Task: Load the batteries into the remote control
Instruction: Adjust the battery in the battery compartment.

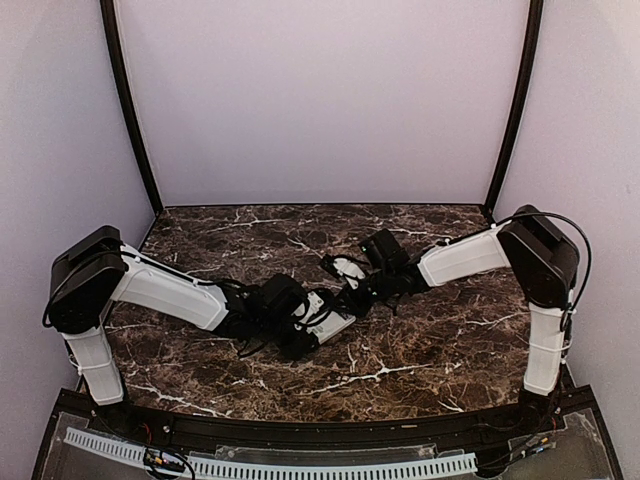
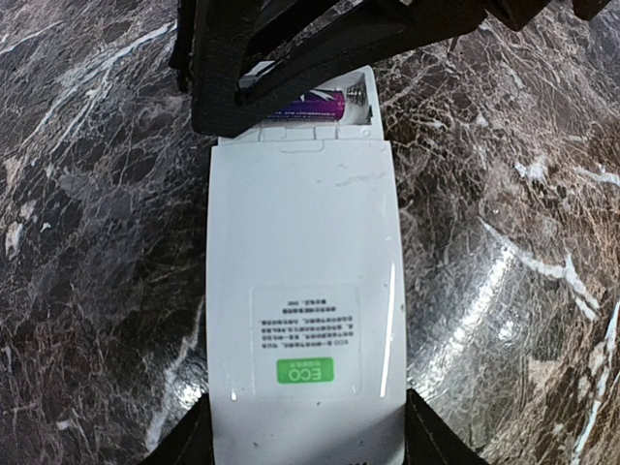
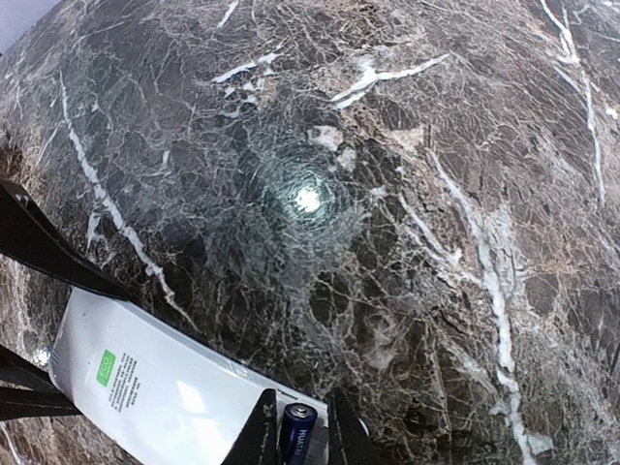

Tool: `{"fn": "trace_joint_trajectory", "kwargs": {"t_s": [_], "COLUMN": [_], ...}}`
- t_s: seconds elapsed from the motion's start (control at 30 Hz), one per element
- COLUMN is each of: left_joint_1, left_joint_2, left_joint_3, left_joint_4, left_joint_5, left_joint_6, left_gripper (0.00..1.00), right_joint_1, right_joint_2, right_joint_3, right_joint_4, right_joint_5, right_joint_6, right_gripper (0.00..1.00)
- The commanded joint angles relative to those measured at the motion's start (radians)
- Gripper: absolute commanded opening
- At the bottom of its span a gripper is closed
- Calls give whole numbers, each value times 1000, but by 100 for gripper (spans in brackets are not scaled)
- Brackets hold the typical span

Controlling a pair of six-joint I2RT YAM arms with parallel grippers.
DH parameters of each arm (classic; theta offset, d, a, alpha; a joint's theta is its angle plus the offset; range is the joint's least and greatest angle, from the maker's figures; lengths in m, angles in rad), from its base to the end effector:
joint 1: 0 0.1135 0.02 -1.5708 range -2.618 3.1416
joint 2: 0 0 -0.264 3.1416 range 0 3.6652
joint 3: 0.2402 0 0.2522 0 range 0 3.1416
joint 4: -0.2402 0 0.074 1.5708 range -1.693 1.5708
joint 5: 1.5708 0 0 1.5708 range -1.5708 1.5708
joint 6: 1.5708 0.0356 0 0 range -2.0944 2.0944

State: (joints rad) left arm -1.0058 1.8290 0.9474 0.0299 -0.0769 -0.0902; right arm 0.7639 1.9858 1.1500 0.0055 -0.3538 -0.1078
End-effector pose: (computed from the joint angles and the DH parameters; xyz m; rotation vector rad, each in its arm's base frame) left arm 0.1959 -0.3040 0.1355 1.0553 2.2223 -0.4010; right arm 0.2859 0.2909 0.1343 -1.1909 2.1537 0.7225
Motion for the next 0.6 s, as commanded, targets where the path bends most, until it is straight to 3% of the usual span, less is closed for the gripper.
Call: {"fn": "trace_joint_trajectory", "kwargs": {"t_s": [0.0, 0.23, 0.57], "left_joint_1": [6, 5, 5], "left_joint_2": [39, 38, 40], "left_joint_3": [-48, -44, -43], "left_joint_4": [-150, -160, -164], "left_joint_5": [-16, -34, -39], "left_joint_6": [23, 34, 41], "left_gripper": [0, 0, 0], "right_joint_1": [11, 35, 51], "right_joint_2": [-12, -22, -41], "right_joint_3": [-33, -43, -87], "right_joint_4": [-66, -120, -111], "right_joint_5": [17, 88, 86], "right_joint_6": [-36, -40, -26], "right_gripper": [18, 18, 8]}}
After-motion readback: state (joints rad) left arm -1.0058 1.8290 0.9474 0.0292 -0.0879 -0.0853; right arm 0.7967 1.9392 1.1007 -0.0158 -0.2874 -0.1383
